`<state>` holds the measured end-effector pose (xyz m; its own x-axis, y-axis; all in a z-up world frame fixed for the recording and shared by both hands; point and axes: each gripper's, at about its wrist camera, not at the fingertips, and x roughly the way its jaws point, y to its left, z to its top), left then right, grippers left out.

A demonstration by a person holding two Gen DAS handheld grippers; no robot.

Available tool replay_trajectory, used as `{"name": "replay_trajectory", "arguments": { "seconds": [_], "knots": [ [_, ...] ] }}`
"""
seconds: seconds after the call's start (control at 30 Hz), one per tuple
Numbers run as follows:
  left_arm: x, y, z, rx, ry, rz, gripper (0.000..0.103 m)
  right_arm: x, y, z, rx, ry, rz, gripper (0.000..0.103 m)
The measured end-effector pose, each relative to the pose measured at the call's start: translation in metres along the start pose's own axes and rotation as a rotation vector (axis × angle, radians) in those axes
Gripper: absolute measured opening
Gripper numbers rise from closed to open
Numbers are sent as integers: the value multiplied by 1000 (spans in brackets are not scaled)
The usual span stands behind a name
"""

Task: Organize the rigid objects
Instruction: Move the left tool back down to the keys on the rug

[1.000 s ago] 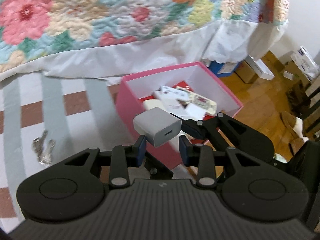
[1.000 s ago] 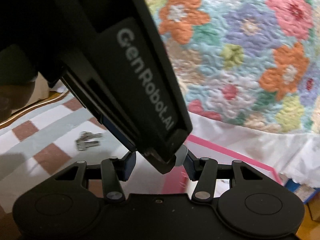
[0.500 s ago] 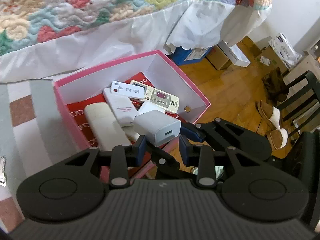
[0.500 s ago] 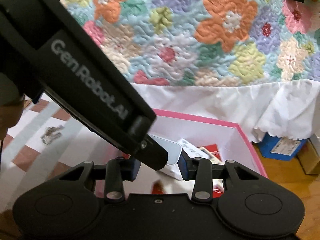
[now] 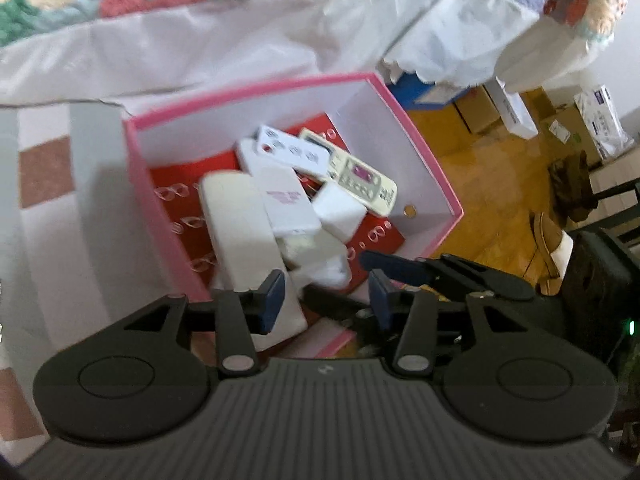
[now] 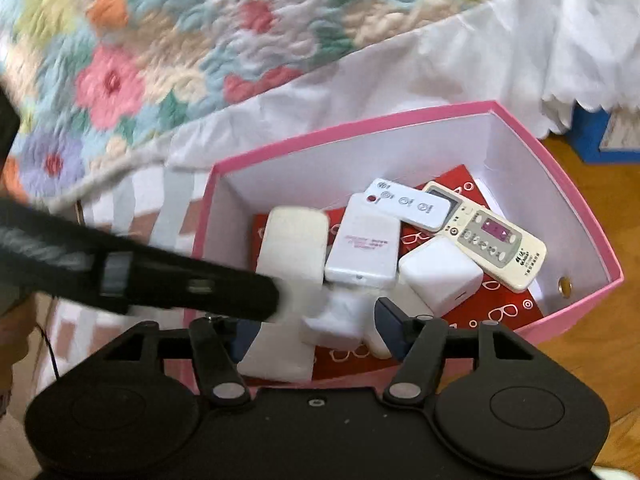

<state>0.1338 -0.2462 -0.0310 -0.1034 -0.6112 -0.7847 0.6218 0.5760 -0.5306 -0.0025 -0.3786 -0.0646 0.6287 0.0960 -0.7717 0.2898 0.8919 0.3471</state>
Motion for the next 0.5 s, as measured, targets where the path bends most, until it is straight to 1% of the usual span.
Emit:
{"name": "replay_trajectory", "arguments": {
  "seconds": [0.03, 0.13, 0.2, 0.3, 0.4, 0.5],
  "knots": [
    [-8, 2, 1, 0, -13, -7, 51, -7, 0, 2, 13, -19, 21, 68],
    [-40, 8, 4, 9, -50, -15, 52, -28, 6, 10, 22, -83, 96, 69],
    [-63, 9, 2, 20, -77, -2, 52, -44, 10, 15, 24, -125, 137, 69],
    [-98, 13, -3, 36, -121, 27, 54, -65, 24, 24, 4, -181, 169, 71],
    [-131, 22, -10, 29, -173, 67, 55, -70, 51, 30, -72, -194, 203, 72],
    [-156, 36, -18, 23, -205, 105, 56, -65, 91, 28, -214, -176, 210, 72]
  ]
}}
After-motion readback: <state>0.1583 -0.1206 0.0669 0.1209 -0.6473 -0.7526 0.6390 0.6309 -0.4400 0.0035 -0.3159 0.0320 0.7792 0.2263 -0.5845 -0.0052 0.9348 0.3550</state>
